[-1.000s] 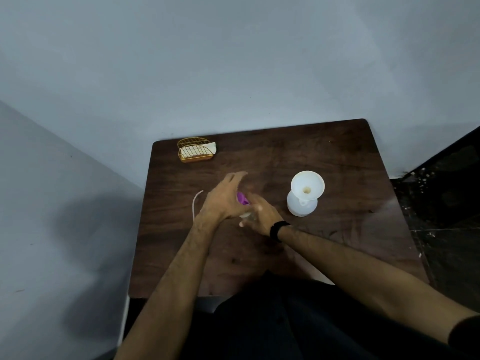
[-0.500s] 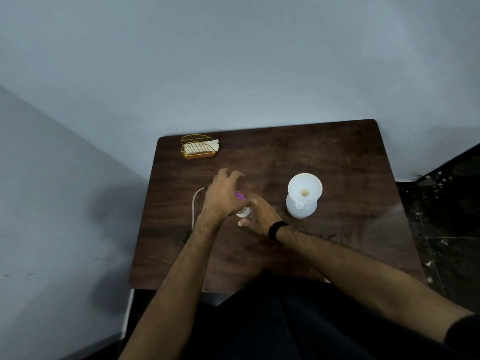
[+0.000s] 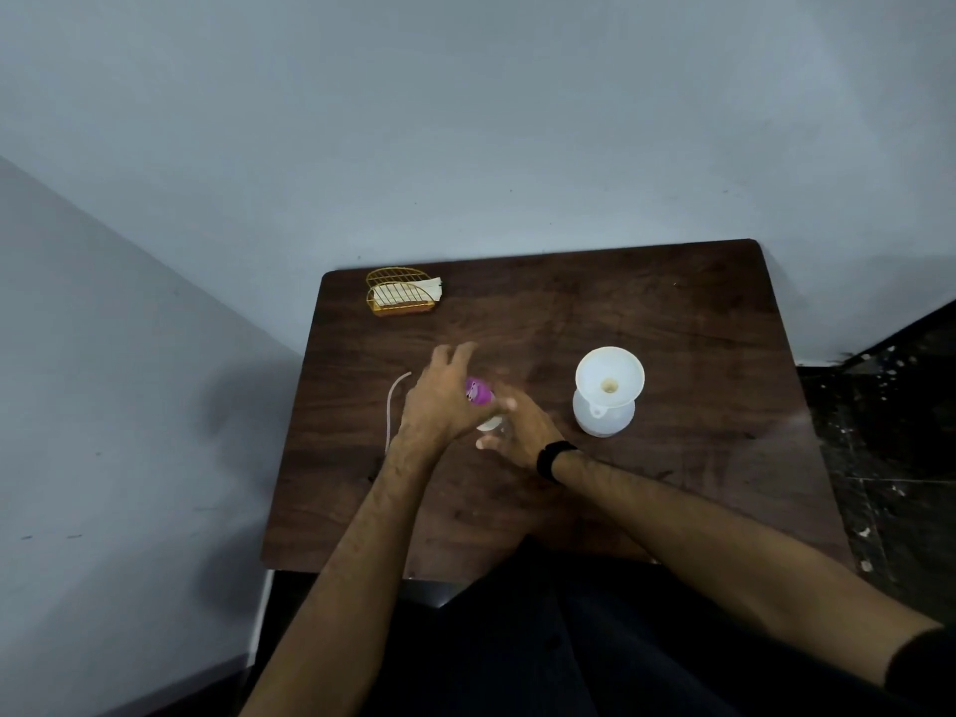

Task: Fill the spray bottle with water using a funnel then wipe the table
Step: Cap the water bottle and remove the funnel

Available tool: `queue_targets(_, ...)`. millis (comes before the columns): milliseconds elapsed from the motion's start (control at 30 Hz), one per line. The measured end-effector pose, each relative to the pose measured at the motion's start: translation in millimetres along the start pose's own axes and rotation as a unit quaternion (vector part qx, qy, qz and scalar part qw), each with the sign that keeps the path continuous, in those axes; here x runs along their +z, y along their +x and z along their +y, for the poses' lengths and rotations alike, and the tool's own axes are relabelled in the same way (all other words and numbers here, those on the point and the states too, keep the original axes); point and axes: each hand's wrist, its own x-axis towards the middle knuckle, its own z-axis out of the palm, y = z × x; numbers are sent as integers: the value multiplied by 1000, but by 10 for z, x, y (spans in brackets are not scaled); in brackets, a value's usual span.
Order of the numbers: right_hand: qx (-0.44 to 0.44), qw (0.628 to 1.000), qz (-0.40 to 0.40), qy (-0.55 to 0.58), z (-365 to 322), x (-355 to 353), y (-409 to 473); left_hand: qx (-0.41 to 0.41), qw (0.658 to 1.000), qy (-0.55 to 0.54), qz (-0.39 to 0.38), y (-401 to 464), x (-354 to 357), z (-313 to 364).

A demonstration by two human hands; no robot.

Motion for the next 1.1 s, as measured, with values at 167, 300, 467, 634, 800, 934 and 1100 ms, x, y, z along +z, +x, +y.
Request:
queue_targets(167,-2,1000,-2,3,30,1,-7,-16,999,42,-3,-2,3,11)
queue_targets(300,15,1000,-7,4,7,7,9,76,995,46,-43,-17,-41,35)
queue_targets(467,4,1000,15,14,6,-15,0,100,991,-50,-69,-7,-33,-63)
queue_targets(634,19,1000,5,7,38,12,-8,-40,999,13,-2,11,-20,-24)
queue_targets(800,18,1000,-6,-6,45,31,3,92,992,17,-90,20,-145,18)
queue_targets(934,17,1000,2,-5,29,21,7,71,993,-6,-94,6,-69,10)
queue_targets(1100,20,1000,12,-1,91,23,-11,-45,998,46,6,-53,-13,68)
